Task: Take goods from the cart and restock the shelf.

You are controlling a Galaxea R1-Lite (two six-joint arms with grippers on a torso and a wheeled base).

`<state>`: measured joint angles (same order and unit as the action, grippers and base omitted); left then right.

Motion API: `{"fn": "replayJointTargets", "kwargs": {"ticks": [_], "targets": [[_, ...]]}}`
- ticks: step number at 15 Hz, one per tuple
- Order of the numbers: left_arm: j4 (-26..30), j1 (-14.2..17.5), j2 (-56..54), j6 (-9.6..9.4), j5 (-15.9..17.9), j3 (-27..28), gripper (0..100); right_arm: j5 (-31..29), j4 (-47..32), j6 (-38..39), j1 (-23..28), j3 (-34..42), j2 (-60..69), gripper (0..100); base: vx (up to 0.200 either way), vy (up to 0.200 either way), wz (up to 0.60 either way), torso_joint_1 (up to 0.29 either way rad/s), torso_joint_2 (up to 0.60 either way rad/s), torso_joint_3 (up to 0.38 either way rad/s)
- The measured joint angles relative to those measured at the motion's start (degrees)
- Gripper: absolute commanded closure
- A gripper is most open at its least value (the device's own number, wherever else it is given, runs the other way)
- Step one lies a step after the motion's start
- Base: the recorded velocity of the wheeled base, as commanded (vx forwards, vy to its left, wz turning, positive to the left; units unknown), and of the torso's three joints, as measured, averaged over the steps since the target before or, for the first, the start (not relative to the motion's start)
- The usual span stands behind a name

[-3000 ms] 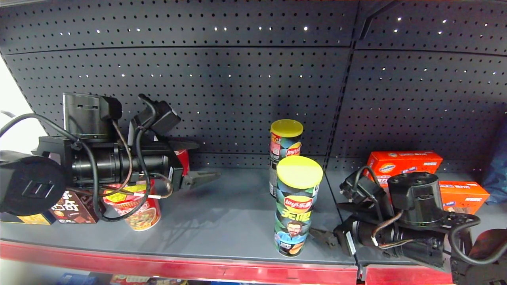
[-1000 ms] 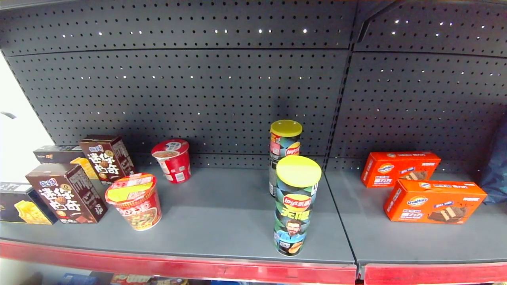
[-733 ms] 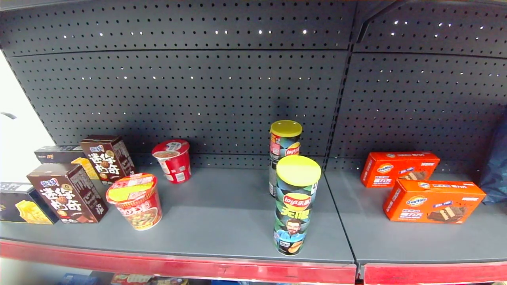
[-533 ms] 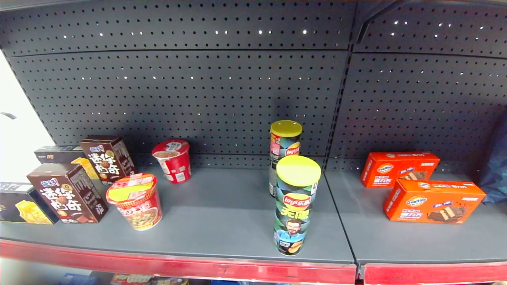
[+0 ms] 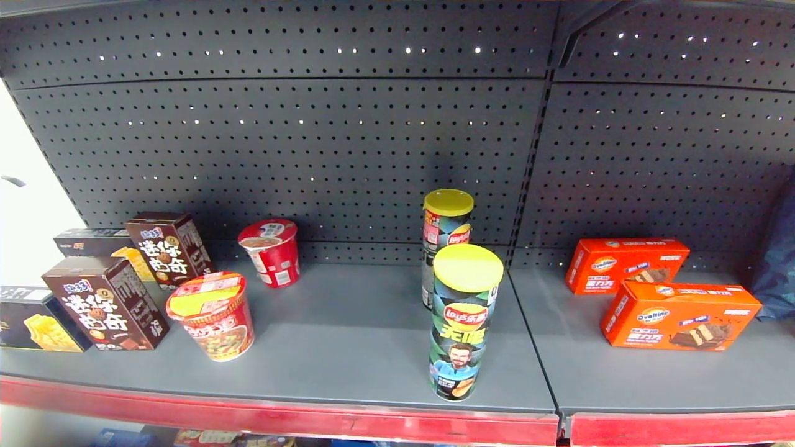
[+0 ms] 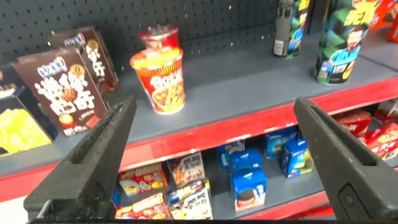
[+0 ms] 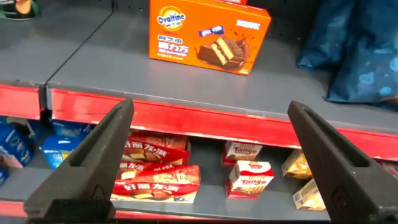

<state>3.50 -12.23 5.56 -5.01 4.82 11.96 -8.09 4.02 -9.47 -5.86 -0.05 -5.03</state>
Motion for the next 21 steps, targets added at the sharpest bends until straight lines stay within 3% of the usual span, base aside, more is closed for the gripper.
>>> {"fn": "replayJointTargets", "kwargs": {"ticks": [8, 13, 17, 21], "targets": [[-0.1, 0.0, 0.0, 0.04, -0.2, -2.5, 0, 2.7, -0.1, 0.1, 0.0, 0.0, 0.1, 0, 0.0, 0.0, -0.07, 0.0, 0.0, 0.0], [-0.1, 0.0, 0.0, -1.77, -0.2, -6.0, 0, 2.7, -0.2, 1.1, 0.0, 0.0, 0.1, 0, 0.0, 0.0, 0.0, 0.0, 0.0, 0.0], [-6.5, 0.0, 0.0, -2.12, 0.2, -10.8, 0, 4.3, -0.2, 1.0, 0.0, 0.0, 0.1, 0, 0.0, 0.0, -0.15, 0.001, 0.0, -0.001], [-6.8, 0.1, 0.1, -1.8, 0.1, -11.8, 0, 5.0, -0.2, 1.0, 0.0, 0.0, 0.0, 0, 0.0, 0.0, 0.0, 0.0, 0.0, 0.0]]}}
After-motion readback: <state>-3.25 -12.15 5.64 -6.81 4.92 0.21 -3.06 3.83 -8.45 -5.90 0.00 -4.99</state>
